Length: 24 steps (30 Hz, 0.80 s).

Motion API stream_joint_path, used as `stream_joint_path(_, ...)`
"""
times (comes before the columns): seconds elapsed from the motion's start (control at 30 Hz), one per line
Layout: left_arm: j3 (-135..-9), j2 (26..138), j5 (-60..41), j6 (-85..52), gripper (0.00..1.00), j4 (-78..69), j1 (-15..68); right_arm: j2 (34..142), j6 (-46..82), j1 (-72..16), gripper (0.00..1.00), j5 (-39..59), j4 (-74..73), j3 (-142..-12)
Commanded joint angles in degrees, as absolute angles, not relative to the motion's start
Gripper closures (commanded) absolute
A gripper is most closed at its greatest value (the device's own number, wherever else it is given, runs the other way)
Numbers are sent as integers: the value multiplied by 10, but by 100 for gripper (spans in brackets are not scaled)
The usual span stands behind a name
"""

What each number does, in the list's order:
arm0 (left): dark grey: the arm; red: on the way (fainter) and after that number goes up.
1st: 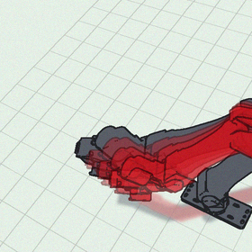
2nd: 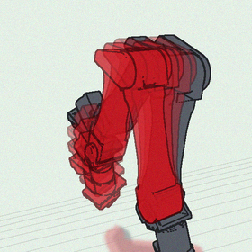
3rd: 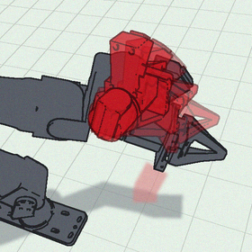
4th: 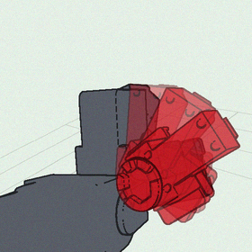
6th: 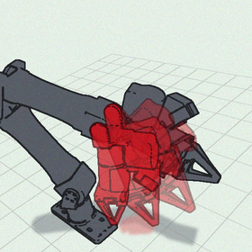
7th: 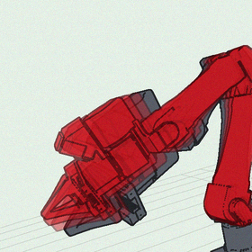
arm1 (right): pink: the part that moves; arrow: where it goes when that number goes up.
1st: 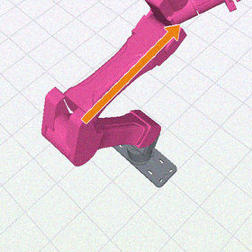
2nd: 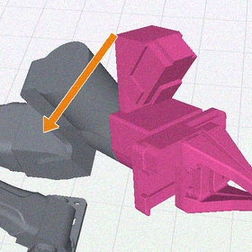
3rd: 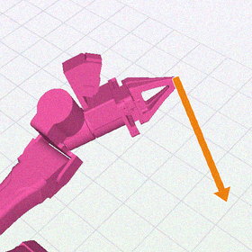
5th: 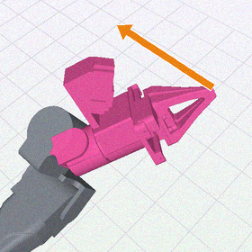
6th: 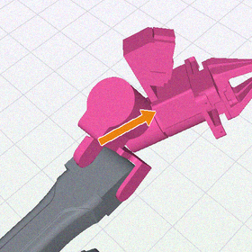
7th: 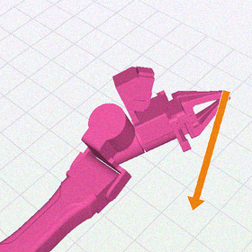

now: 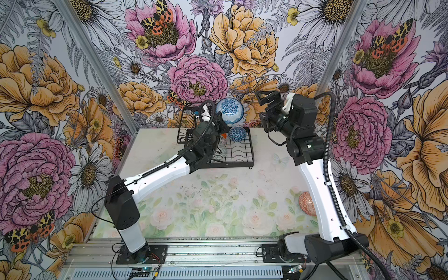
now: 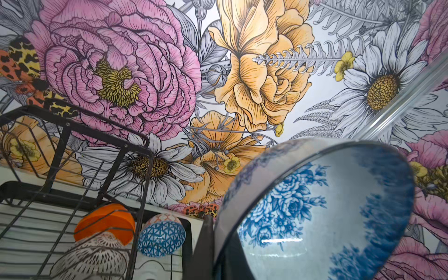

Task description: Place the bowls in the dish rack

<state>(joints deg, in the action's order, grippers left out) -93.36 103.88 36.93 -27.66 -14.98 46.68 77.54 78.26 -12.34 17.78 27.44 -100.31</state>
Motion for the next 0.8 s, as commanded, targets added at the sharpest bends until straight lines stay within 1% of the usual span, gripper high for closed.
stream_joint_path(0.0, -925, 1069, 339, -208, 100, -312, 446, 816, 797, -149, 0, 158, 229, -1041)
stream_joint_path(0.17, -902, 1086, 328, -178, 100, -381, 436, 867, 848, -175, 2, 141, 208, -1072)
stream_joint_path(0.33, -889, 1091, 335, -172, 100, -420, 435, 918, 918, -196, 6, 125, 147, -1080)
stream_joint_path(0.53, -890, 1092, 353, -168, 100, -422, 434, 977, 951, -206, 18, 100, 140, -1135)
stream_joint_path(0.67, -887, 1093, 352, -168, 100, -427, 432, 997, 964, -218, 22, 70, 115, -1137)
stream_joint_path(0.77, -881, 1091, 352, -168, 100, -434, 432, 1009, 983, -227, 30, 58, 90, -1133)
